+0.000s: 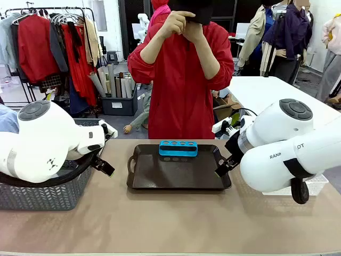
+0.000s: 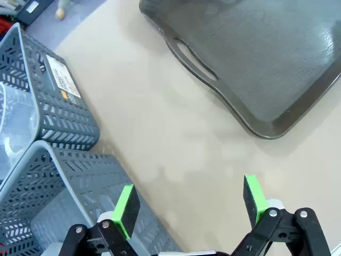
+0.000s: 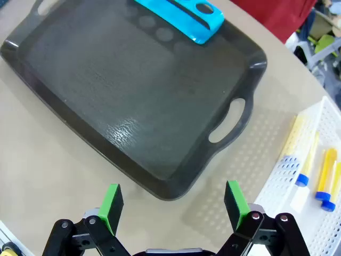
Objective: Prepare the laboratory tools.
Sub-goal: Pick up one Small flask and place it on the Handle tray.
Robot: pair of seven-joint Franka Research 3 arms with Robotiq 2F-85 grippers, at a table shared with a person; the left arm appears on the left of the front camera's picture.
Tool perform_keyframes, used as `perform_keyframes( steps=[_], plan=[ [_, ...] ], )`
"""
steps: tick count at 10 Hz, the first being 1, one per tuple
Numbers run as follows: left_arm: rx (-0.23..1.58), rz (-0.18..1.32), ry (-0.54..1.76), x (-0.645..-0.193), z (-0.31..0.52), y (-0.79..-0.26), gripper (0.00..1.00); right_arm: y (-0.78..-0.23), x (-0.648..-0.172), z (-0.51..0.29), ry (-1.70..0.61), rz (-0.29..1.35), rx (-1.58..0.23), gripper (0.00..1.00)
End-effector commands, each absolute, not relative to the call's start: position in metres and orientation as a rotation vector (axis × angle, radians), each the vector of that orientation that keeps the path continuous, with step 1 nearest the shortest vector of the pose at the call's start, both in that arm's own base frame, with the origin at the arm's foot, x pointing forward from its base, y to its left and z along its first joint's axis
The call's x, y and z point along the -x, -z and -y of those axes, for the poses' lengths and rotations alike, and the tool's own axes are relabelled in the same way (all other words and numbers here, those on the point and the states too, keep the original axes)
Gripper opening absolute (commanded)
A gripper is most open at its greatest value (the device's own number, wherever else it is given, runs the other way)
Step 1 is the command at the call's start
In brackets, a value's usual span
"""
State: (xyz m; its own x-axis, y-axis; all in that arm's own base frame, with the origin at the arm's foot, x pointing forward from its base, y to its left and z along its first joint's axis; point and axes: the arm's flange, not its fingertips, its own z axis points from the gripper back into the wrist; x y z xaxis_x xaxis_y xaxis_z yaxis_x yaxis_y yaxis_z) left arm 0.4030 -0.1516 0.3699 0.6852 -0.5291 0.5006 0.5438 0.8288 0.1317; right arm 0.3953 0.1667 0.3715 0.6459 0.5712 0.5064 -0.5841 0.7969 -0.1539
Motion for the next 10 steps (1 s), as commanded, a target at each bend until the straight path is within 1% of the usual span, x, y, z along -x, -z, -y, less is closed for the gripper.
perform_keyframes(
  steps=[1,10],
  plan=[
    [0.028,0.552,0.601,-0.4030,0.1516,-0.3701,1.00,-0.3715,-0.3953,-0.1667,-0.657,0.568,-0.024,1.00],
    [0.028,0.552,0.601,-0.4030,0.1516,-0.3701,1.00,-0.3715,-0.3953,-0.1667,-0.657,0.568,-0.024,1.00]
  ],
)
